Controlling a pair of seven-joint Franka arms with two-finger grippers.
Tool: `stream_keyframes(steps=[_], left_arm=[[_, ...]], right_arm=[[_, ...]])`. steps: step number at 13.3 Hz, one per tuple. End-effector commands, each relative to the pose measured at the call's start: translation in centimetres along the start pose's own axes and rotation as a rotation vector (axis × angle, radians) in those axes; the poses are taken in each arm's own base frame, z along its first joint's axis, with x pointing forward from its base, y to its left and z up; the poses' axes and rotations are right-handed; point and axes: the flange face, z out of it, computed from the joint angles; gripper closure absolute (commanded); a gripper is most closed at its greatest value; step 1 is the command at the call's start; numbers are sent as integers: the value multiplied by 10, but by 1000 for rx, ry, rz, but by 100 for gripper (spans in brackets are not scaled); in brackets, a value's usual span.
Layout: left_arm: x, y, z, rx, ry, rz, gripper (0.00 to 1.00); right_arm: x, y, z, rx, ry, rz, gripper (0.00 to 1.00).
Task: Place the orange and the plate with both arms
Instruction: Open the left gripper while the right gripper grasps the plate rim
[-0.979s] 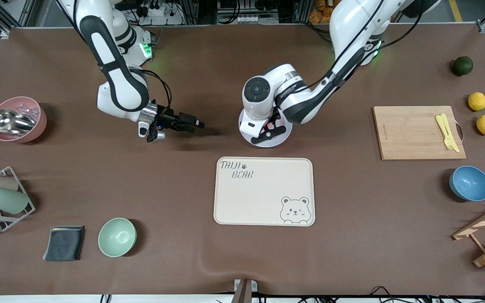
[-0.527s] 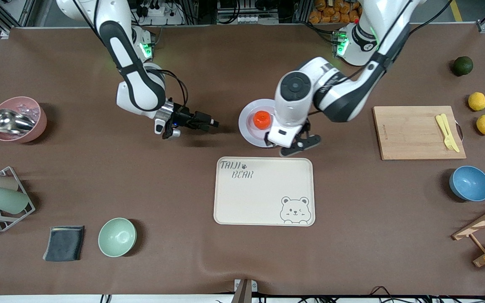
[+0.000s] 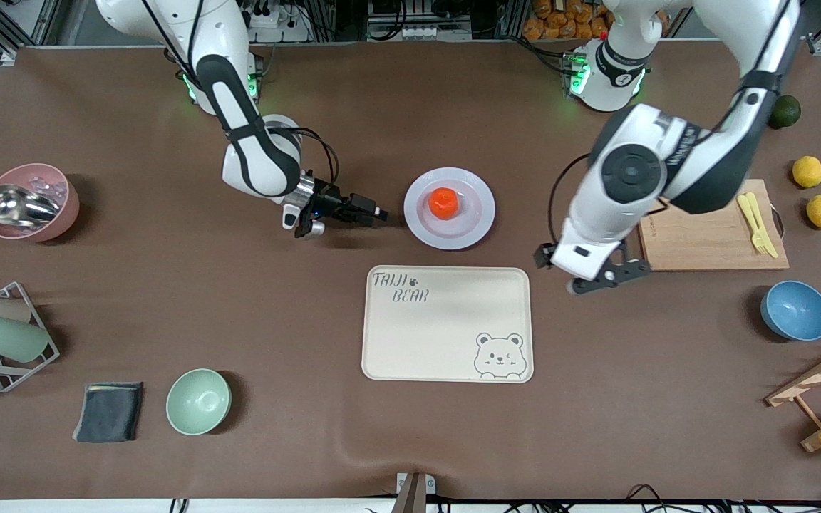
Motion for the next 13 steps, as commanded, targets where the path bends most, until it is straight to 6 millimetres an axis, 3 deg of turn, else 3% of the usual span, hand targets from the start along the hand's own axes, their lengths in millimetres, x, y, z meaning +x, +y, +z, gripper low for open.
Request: stream_keyframes(steps=[1,5,11,13], left_arm=[[18,-38,-21,-6,-21,43,0],[48,-90,-28,-6,-32,86,0],[56,-117,-45,-28,-23,172,0],[61,-142,-51,-25,-23,192,0]], right_arm=[[-6,-2,21,11,17,4,16],[-10,-4,29,2,29,8,25],[-16,0,44,24,54,30,28],[-16,4,46,35,70,16,32]])
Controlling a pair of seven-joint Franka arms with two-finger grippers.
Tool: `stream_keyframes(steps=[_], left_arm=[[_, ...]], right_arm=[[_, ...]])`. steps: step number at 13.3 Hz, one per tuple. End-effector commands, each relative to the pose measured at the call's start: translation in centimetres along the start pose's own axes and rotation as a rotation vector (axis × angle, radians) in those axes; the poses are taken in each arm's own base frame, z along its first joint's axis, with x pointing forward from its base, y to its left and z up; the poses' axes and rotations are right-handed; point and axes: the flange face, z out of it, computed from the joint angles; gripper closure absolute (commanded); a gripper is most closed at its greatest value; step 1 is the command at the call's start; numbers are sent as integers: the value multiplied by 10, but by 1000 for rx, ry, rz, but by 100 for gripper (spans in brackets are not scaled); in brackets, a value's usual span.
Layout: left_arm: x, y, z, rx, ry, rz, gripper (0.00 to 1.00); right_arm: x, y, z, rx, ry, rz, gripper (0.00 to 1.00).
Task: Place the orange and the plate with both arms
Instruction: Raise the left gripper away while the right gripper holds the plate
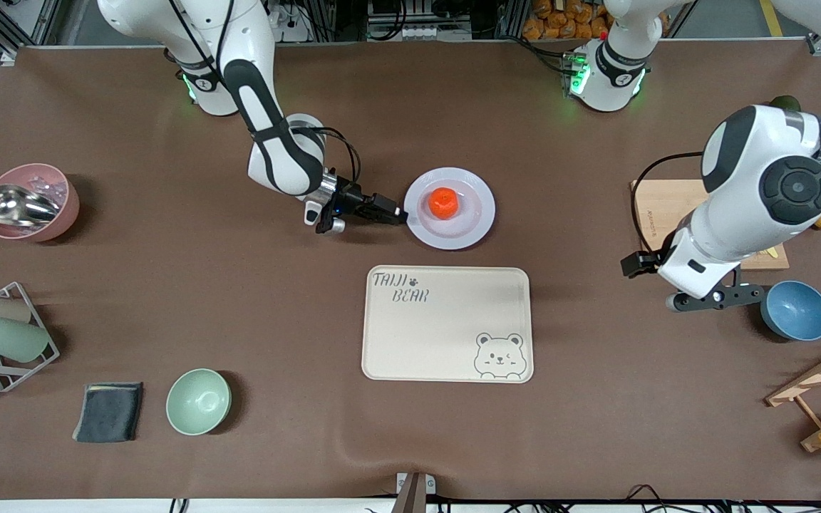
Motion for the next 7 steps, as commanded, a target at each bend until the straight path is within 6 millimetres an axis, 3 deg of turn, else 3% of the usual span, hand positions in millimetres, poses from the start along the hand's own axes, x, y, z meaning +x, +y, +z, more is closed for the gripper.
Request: stream_keyframes(steps=[1,5,7], left_arm=[[-9,-32,-24,-17,1,46,0],[-33,-61,-64,-38,-2,113,0],[-58,-56,-95,-42,24,127,0]], right_arm=[[1,2,10,19,28,-16,32],[-8,-4,19,77,12,5,35],[-10,-3,20,80,8,6,36]])
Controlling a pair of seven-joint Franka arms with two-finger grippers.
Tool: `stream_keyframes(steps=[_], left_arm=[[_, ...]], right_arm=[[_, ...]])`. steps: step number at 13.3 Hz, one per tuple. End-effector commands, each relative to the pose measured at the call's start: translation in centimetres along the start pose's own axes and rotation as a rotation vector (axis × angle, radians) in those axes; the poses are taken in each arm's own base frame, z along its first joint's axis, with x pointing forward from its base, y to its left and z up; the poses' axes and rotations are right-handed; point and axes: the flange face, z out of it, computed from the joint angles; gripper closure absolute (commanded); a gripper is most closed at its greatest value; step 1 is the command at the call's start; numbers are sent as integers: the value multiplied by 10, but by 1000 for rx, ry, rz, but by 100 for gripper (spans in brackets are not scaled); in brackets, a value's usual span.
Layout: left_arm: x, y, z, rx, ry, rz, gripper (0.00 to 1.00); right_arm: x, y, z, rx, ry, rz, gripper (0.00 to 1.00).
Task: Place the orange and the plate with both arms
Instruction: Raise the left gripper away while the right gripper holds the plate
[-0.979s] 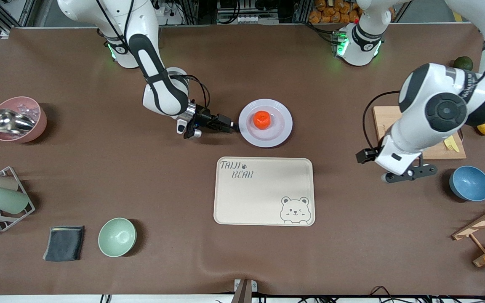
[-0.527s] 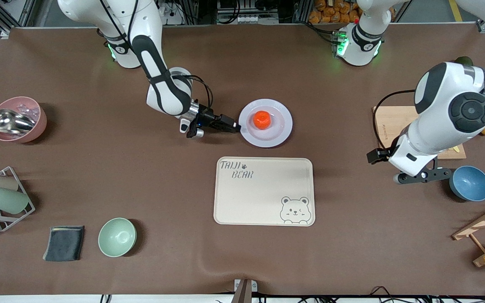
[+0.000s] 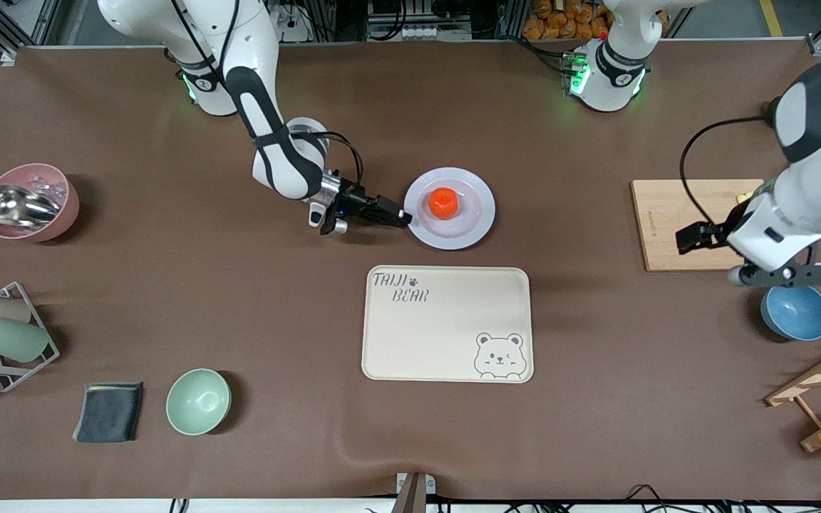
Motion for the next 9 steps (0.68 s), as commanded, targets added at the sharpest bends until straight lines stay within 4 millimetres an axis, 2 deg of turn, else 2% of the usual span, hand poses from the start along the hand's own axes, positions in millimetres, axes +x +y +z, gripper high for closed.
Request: stream_keyframes(steps=[1,4,7,9], left_arm=[[-45,14,-44,-10,16,41,0],[-70,29,-69,-3,4,132,0],[-74,33,-79,4,21,192,0],[-78,31,-87,3,32,209,0]], right_arm=[[-5,1,8,15,9,-9,37],[-6,8,10,11,23,-29,41],[-10,11,12,11,30,-42,46],[-12,11,14,9,28,-43,55]])
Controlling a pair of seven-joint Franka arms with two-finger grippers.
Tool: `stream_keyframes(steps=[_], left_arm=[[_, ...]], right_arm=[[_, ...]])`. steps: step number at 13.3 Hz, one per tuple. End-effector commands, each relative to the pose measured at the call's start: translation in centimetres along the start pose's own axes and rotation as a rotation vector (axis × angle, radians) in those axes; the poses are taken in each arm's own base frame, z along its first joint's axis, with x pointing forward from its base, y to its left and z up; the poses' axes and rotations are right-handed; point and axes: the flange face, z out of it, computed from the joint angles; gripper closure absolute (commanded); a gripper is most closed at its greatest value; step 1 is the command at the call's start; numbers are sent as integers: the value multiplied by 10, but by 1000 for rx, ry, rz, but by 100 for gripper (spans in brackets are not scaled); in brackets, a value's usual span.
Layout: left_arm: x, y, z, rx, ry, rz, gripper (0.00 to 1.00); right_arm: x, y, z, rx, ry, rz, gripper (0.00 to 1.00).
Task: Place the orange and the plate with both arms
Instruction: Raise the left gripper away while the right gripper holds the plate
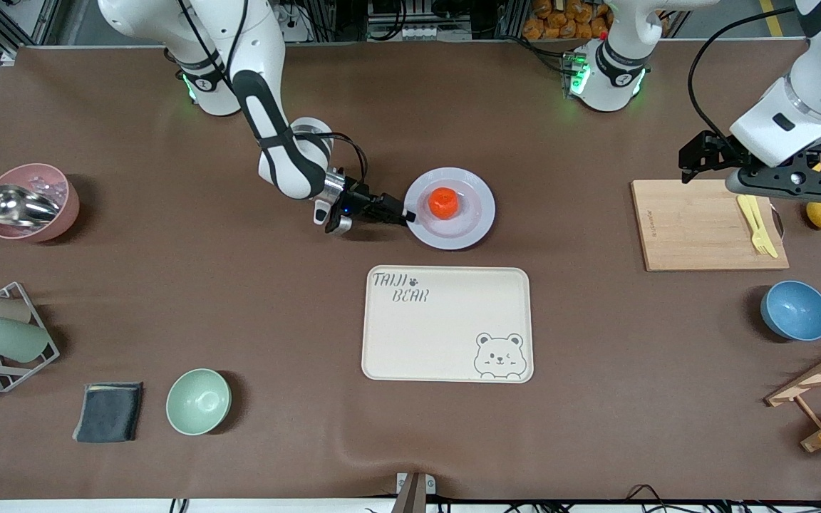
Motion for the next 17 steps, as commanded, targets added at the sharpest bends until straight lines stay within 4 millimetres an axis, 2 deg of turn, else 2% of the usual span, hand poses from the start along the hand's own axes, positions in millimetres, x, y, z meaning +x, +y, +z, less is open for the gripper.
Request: stream_keyframes(steps=[1,7,9,12,16,17], left_arm=[[-10,-1,-10,-17,10,18,0],[-15,-3,-37,-36,41,-54,0],[-9,-11,-29,-32,22,-84,0],[-9,-12,-28,-36,6,-176,0],[-10,14,-37,-28,21,-209,0],[-10,15,-38,-28,22,-217,0]], right_arm=[[-5,-1,7,9,14,-11,59],[-9,5,10,3,21,-47,86],[-9,4,10,5,22,-51,100],[-9,0,9,9,24,-52,100],[-16,-23,11,67,63,-15,100],[-17,-28,11,82,82,3,100]])
